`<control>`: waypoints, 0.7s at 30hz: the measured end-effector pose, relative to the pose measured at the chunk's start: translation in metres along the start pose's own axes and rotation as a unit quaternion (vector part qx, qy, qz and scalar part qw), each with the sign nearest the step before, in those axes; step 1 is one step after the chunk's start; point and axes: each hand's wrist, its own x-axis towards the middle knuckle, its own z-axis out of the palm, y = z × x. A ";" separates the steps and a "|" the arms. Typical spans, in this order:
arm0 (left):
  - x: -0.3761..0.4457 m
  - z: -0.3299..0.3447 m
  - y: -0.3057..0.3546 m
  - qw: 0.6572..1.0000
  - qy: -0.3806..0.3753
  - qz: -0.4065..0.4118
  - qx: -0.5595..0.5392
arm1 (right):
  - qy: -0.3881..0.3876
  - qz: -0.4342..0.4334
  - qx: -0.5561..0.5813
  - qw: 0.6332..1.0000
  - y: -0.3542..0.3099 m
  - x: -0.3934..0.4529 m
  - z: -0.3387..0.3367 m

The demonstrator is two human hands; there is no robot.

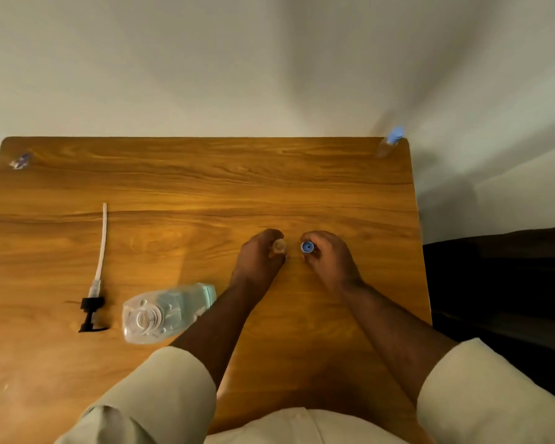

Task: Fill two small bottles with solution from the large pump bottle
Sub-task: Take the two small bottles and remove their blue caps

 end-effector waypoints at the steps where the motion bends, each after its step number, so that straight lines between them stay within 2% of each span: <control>1: 0.001 0.001 -0.001 1.000 -0.001 -0.002 0.007 | -0.005 -0.002 -0.003 1.000 0.002 0.002 0.003; 9: 0.003 0.003 0.002 0.999 -0.004 -0.006 0.034 | -0.015 -0.013 -0.015 1.000 0.008 0.005 0.010; 17: -0.021 -0.008 0.008 0.998 -0.008 -0.042 0.037 | -0.056 0.042 -0.021 0.997 0.008 -0.019 -0.014; 21: -0.044 -0.012 0.023 0.998 0.030 0.009 0.049 | -0.051 0.039 -0.029 0.998 0.014 -0.036 -0.037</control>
